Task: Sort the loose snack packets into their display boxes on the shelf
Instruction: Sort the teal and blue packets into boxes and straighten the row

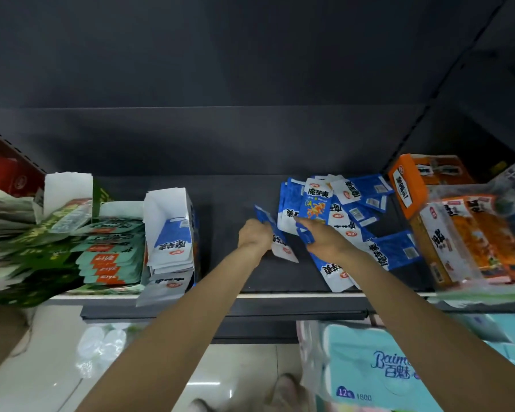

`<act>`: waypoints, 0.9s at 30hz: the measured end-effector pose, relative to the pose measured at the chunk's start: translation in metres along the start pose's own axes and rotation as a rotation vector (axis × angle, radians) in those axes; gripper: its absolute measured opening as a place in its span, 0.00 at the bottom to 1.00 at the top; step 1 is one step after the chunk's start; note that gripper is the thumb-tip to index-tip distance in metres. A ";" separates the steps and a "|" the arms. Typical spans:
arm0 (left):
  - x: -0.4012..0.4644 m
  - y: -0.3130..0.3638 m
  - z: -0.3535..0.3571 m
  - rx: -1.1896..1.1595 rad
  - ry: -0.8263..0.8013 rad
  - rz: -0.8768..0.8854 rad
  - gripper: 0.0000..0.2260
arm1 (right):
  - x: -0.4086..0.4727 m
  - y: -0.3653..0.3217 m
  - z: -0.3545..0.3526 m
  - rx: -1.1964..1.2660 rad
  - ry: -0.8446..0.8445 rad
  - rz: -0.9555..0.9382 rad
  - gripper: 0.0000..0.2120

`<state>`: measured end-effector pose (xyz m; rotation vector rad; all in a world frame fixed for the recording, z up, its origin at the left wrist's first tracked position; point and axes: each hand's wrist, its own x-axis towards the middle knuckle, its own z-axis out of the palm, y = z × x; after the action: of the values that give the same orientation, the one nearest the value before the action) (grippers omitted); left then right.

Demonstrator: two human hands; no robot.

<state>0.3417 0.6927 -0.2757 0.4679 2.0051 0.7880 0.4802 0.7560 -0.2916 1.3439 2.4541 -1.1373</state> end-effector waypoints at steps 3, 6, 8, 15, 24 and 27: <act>-0.018 0.006 -0.039 -0.098 -0.023 0.064 0.11 | -0.009 -0.021 0.005 0.164 0.080 -0.213 0.40; -0.043 0.009 -0.084 -0.172 -0.079 0.119 0.11 | -0.013 -0.059 0.020 0.247 0.340 -0.416 0.26; -0.054 0.008 -0.116 -0.099 -0.068 0.195 0.12 | -0.012 -0.086 0.028 0.222 0.522 -0.514 0.19; -0.069 -0.017 -0.214 -0.057 -0.017 0.291 0.13 | -0.014 -0.168 0.057 0.097 0.537 -0.668 0.17; -0.061 -0.051 -0.246 0.629 0.342 0.822 0.16 | 0.001 -0.188 0.090 -0.117 0.476 -0.468 0.12; -0.059 -0.060 -0.243 0.886 0.158 0.995 0.17 | 0.005 -0.193 0.098 -0.034 0.486 -0.384 0.13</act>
<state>0.1636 0.5293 -0.1862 2.0603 2.1438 0.4174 0.3064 0.6323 -0.2563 1.2978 3.1718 -0.9033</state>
